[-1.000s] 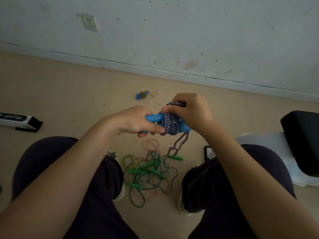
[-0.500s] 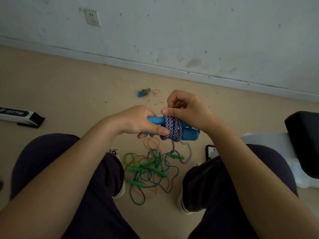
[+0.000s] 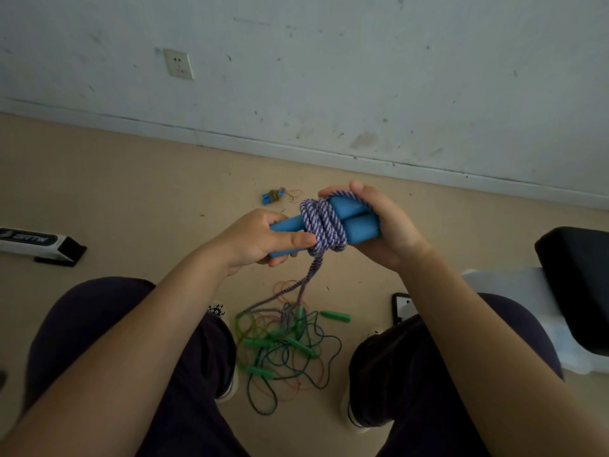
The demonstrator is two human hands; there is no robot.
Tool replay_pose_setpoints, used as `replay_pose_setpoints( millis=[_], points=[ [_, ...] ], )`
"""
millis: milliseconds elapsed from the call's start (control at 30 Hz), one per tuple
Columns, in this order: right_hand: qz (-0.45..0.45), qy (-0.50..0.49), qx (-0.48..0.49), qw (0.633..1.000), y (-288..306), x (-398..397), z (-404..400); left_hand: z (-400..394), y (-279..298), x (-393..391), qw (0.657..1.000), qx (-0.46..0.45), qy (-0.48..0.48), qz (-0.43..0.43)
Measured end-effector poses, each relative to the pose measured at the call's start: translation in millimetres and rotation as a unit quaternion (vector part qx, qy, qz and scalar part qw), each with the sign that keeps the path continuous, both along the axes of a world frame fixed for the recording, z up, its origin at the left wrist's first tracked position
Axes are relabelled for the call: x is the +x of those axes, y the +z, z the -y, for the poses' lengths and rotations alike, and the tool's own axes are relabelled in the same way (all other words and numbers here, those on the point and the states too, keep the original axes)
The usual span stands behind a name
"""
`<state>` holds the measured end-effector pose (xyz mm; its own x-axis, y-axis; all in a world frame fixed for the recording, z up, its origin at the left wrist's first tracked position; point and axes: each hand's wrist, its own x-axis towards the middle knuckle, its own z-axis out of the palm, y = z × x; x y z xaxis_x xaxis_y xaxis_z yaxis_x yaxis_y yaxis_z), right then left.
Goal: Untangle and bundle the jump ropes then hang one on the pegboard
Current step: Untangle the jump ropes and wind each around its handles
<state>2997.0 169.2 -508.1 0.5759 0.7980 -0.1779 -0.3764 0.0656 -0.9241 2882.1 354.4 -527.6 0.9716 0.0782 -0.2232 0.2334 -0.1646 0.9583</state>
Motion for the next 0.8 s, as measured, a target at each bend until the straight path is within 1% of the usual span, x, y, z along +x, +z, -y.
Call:
replay_pose_setpoints(
  millis=[67,100,200,300,367,433,567,633,700,733,800],
  points=[
    [-0.039,0.017,0.028,0.999,-2,0,-2,2,2,0,0.998,-0.043,0.039,0.011],
    [-0.038,0.033,0.024,0.998,-3,-1,-3,2,4,1,0.996,-0.067,0.062,0.019],
    [0.018,0.065,-0.025,0.997,-11,-9,-8,0,8,3,0.988,-0.095,0.115,0.037],
    [0.086,0.046,-0.056,0.994,-14,-14,-12,-1,8,3,0.989,-0.08,0.124,0.032],
    [0.113,0.049,-0.08,0.989,-14,-13,-12,-1,7,3,0.99,-0.064,0.123,0.032],
    [0.135,0.043,-0.106,0.984,-13,-10,-11,-2,5,3,0.987,-0.064,0.142,0.044],
    [0.186,0.003,-0.139,0.973,-12,-6,-9,-10,4,6,0.964,-0.077,0.247,0.06],
    [0.259,-0.036,-0.175,0.949,-12,-4,-9,-15,4,7,0.955,-0.086,0.279,0.06],
    [0.355,-0.079,-0.222,0.905,-13,1,-8,-15,3,7,0.955,-0.082,0.278,0.061],
    [0.383,-0.098,-0.235,0.888,-14,4,-7,-14,2,7,0.957,-0.079,0.273,0.06],
    [0.385,-0.124,-0.237,0.884,-14,7,-5,-12,0,7,0.958,-0.069,0.272,0.057]
  ],
)
